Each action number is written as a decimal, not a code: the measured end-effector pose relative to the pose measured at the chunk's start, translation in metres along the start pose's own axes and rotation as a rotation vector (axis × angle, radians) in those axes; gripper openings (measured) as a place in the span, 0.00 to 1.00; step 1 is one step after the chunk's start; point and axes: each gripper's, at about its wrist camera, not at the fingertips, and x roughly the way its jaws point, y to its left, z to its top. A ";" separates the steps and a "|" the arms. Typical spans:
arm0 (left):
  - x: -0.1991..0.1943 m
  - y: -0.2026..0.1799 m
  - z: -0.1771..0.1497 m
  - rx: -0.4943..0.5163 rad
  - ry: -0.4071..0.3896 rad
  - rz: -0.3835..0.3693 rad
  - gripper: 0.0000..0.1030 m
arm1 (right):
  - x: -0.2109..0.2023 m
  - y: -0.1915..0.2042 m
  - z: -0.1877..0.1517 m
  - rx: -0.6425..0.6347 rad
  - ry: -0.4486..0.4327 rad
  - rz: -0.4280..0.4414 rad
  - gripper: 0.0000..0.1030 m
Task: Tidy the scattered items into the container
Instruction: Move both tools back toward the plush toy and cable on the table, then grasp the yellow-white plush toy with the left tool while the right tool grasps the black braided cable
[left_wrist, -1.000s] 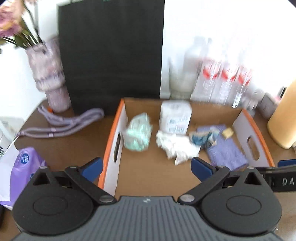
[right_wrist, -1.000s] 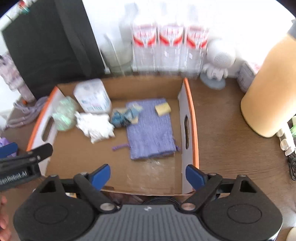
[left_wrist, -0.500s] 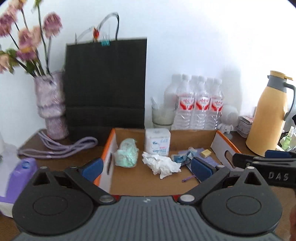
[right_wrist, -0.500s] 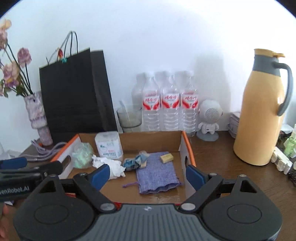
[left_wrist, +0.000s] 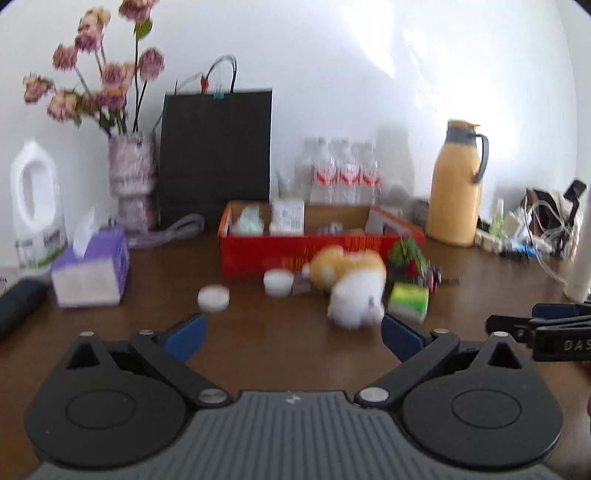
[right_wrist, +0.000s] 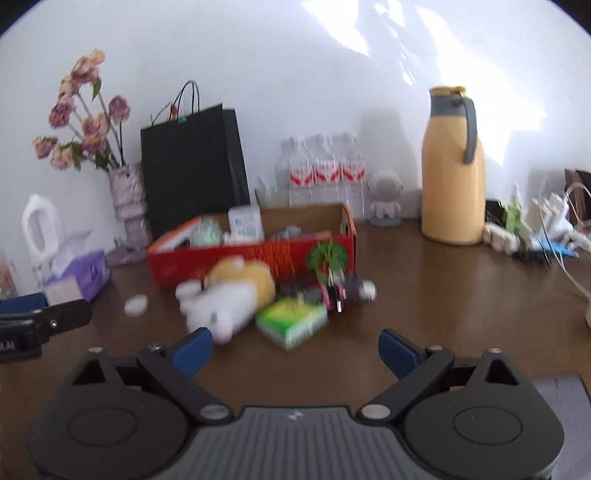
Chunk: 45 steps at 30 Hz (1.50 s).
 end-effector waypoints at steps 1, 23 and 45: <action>0.000 0.003 -0.004 0.008 0.016 -0.003 1.00 | -0.004 -0.001 -0.007 0.002 0.012 0.003 0.94; 0.187 -0.051 0.043 0.131 0.216 -0.247 0.46 | 0.177 -0.091 0.058 0.482 0.205 0.064 0.45; 0.035 -0.021 0.002 0.032 0.190 -0.141 0.44 | 0.041 -0.021 0.021 0.129 0.195 0.238 0.20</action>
